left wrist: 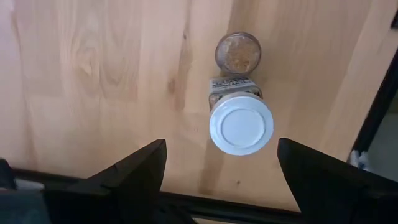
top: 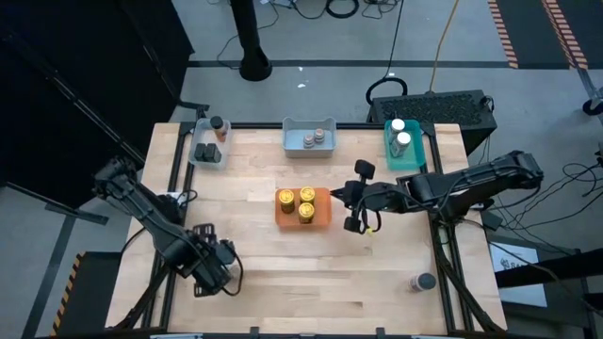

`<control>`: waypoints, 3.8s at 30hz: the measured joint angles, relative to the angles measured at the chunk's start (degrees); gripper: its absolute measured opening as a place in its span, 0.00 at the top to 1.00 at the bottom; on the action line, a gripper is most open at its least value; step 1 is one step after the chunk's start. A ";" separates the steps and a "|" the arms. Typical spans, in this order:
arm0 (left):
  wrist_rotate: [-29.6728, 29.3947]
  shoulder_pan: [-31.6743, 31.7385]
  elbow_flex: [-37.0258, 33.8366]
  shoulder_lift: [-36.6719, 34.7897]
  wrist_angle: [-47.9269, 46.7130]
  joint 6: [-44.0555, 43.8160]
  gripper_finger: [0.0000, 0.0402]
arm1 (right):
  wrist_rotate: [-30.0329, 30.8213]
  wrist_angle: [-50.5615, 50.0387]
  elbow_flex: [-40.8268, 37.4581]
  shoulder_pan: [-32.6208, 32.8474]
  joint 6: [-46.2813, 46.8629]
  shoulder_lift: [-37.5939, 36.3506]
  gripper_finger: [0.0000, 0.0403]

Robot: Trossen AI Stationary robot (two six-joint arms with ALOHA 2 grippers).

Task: Sort spices by type
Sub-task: Put the white seasoning bottle into the green bin

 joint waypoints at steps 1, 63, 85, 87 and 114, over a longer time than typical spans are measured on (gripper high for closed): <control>0.20 -0.14 0.00 -0.28 0.04 -1.30 0.23 | -0.04 -0.09 0.00 0.00 0.13 0.00 1.00; -4.36 -4.98 -10.12 -1.74 13.62 -9.82 0.23 | -3.08 -1.76 0.02 0.39 5.02 0.90 1.00; -4.95 -4.58 -10.32 -1.59 10.10 -8.29 0.15 | -3.08 -1.78 0.02 0.39 5.05 0.90 1.00; -5.07 -4.58 -10.32 -1.59 10.14 -8.33 0.15 | -3.08 -1.78 0.02 0.39 5.05 0.90 1.00; -6.30 -4.60 -17.33 -1.32 18.69 -8.13 0.36 | 20.89 -2.59 0.09 0.44 10.21 0.33 1.00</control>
